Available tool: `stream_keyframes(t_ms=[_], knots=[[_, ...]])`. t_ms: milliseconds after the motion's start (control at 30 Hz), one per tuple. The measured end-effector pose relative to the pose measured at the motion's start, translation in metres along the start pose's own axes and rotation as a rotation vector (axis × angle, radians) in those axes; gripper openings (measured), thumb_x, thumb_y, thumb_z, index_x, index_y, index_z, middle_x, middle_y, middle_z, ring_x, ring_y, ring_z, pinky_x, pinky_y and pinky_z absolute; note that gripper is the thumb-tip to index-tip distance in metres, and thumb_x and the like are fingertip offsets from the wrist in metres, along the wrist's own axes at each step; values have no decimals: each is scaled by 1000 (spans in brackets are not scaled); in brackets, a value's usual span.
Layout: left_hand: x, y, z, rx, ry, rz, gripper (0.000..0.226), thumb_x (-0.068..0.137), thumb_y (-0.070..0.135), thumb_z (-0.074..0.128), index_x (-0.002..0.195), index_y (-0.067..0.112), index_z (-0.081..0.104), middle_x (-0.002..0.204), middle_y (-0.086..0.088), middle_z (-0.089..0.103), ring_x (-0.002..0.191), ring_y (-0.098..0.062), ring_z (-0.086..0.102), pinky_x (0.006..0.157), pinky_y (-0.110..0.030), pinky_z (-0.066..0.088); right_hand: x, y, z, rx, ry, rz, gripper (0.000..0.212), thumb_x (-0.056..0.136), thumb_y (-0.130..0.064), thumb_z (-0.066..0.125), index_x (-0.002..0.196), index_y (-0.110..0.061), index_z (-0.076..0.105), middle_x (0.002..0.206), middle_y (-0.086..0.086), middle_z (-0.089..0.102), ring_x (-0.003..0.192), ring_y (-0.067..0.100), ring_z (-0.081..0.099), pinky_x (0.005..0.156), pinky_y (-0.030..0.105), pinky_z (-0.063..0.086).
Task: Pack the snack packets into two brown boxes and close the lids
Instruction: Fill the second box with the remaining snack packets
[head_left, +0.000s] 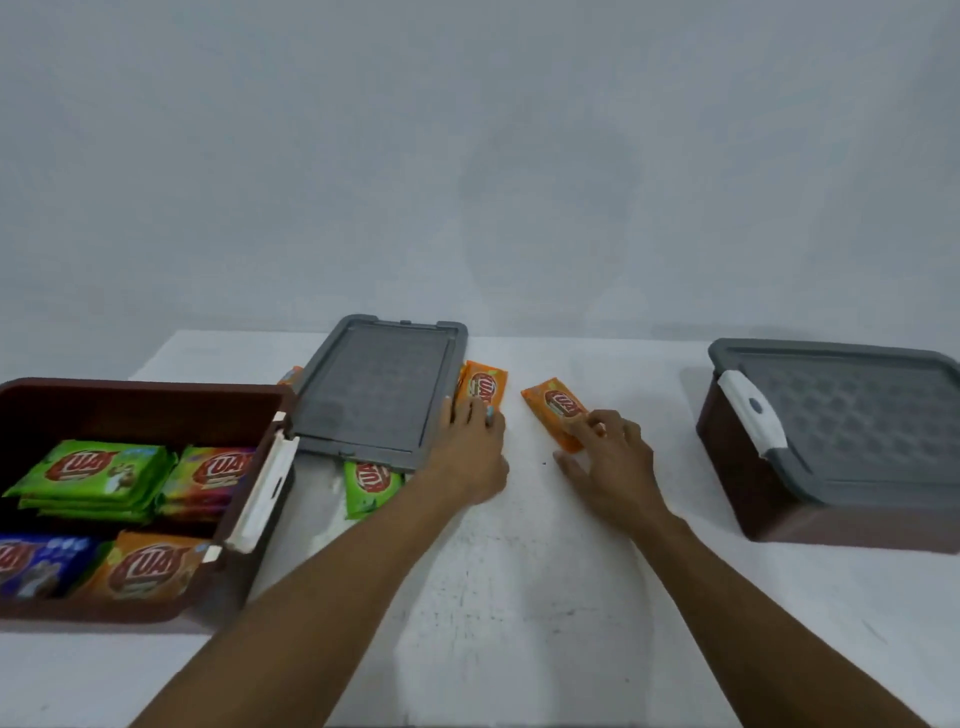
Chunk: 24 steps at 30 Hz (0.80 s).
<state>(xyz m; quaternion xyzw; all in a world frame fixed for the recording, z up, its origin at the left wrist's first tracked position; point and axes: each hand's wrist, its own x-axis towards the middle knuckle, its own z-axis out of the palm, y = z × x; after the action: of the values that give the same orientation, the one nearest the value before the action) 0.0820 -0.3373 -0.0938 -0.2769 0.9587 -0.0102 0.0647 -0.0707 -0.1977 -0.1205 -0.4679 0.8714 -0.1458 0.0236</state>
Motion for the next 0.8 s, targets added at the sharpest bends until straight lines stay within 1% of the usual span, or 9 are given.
stream_keyframes(t_ms=[67, 133, 233, 300, 367, 467, 567, 667, 800], knots=[[-8, 9, 4, 31, 91, 33, 57, 95, 34, 37, 145, 9, 28, 143, -17, 35, 133, -35, 28, 116, -55, 15, -17, 8, 4, 87, 14, 67, 48, 91, -58, 50, 132, -35, 45, 151, 1, 32, 135, 26, 35, 110, 43, 34], [-17, 19, 5, -8, 187, 71, 53, 93, 31, 38, 141, 8, 34, 135, -15, 45, 120, -31, 41, 103, -46, 35, -36, 15, 8, 155, 50, 107, 48, 90, -54, 56, 130, -29, 47, 149, 2, 39, 133, 23, 41, 110, 43, 37], [-30, 35, 6, -127, 269, 69, 38, 93, 27, 46, 125, 8, 56, 123, -10, 54, 108, -27, 50, 83, -37, 47, -50, 18, 6, 279, 198, 168, 31, 81, -46, 69, 97, -29, 50, 108, -6, 58, 100, 15, 54, 85, 34, 49], [-32, 40, 8, -183, 210, 111, 32, 90, 23, 57, 119, 13, 63, 122, -6, 53, 108, -26, 54, 85, -34, 47, -49, 17, 3, 334, 214, 220, 42, 74, -45, 75, 98, -30, 45, 103, -7, 54, 95, 13, 51, 83, 35, 48], [-28, 29, 5, -271, 109, 168, 41, 86, 22, 67, 126, 20, 60, 127, -2, 49, 112, -23, 52, 90, -32, 45, -46, 16, 2, 334, 177, 236, 59, 69, -46, 76, 116, -29, 44, 115, -5, 51, 106, 14, 49, 95, 37, 44], [-20, 3, -8, -97, -32, 289, 64, 86, 27, 68, 143, 32, 38, 146, 2, 32, 129, -25, 32, 103, -42, 34, -42, 18, 1, 324, 98, 245, 80, 71, -47, 75, 139, -25, 38, 132, -1, 42, 123, 18, 42, 107, 39, 33], [-12, -8, -19, 0, -152, 364, 77, 87, 22, 66, 150, 33, 22, 160, 8, 14, 146, -25, 7, 115, -50, 16, -43, 21, 2, 313, 78, 243, 80, 73, -48, 74, 141, -23, 39, 134, 0, 39, 124, 18, 42, 110, 37, 31], [-4, -4, -24, 45, -138, 432, 80, 82, 35, 72, 147, 33, 26, 152, 5, 30, 141, -23, 20, 114, -47, 19, -44, 20, 2, 335, 93, 227, 77, 72, -46, 75, 138, -25, 41, 134, -3, 45, 121, 15, 46, 109, 37, 31], [-4, 5, -24, 95, -174, 423, 76, 76, 51, 72, 141, 32, 38, 135, 0, 35, 125, -23, 31, 106, -42, 26, -49, 19, -4, 395, 112, 180, 73, 69, -42, 77, 133, -29, 44, 125, -9, 60, 109, 11, 56, 106, 40, 36]])
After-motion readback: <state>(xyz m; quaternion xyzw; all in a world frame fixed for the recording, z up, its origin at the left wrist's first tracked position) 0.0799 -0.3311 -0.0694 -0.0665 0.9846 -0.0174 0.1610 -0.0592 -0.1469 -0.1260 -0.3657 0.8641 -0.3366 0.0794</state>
